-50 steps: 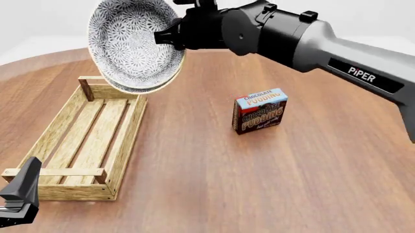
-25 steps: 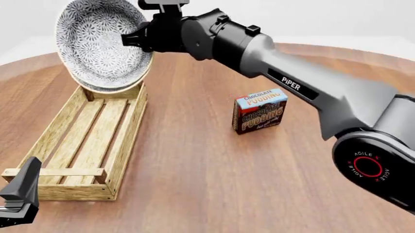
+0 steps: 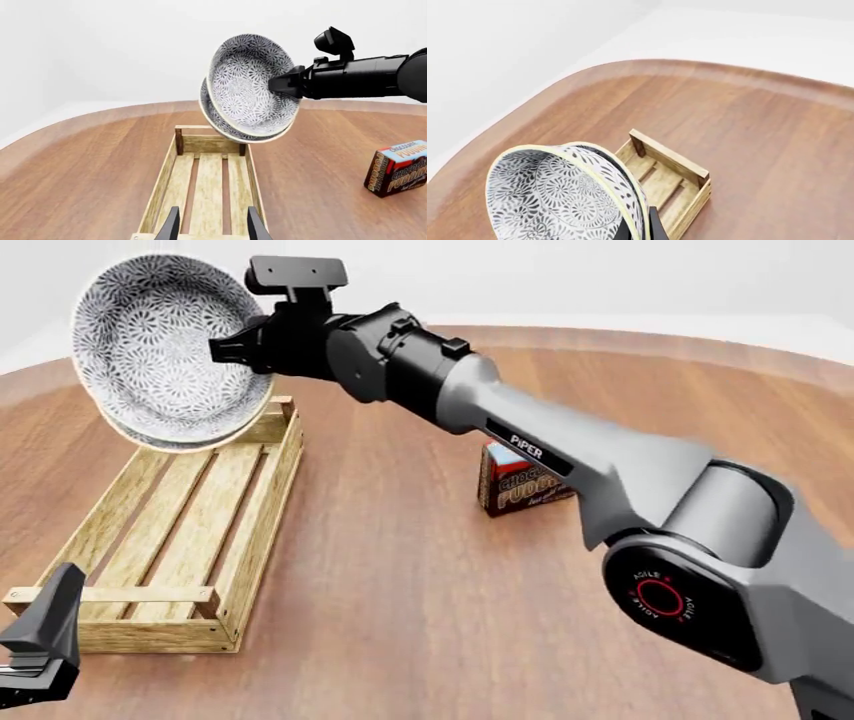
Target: Stack the left bowl on the right bowl and place them in the tray.
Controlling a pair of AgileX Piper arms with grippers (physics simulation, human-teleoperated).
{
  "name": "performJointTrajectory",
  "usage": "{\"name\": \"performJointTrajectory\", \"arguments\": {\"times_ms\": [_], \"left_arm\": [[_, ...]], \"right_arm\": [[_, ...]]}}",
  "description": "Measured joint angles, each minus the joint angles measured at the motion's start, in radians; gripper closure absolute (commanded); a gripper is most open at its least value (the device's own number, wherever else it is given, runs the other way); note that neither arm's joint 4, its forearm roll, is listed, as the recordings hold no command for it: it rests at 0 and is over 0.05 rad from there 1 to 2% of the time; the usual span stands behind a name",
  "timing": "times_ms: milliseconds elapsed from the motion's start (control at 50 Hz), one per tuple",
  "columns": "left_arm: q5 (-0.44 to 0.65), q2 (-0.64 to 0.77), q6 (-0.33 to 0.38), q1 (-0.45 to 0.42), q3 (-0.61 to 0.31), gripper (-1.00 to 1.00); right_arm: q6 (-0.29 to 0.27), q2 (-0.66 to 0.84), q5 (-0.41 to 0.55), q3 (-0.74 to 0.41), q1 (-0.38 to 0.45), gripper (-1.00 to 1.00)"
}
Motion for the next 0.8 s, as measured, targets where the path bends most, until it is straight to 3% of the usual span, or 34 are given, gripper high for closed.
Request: {"name": "performJointTrajectory", "arguments": {"times_ms": [800], "left_arm": [[0.000,0.000,0.000,0.001,0.000,-1.00]], "right_arm": [[0.082,0.242,-0.011,-0.207,0.024,1.00]]}}
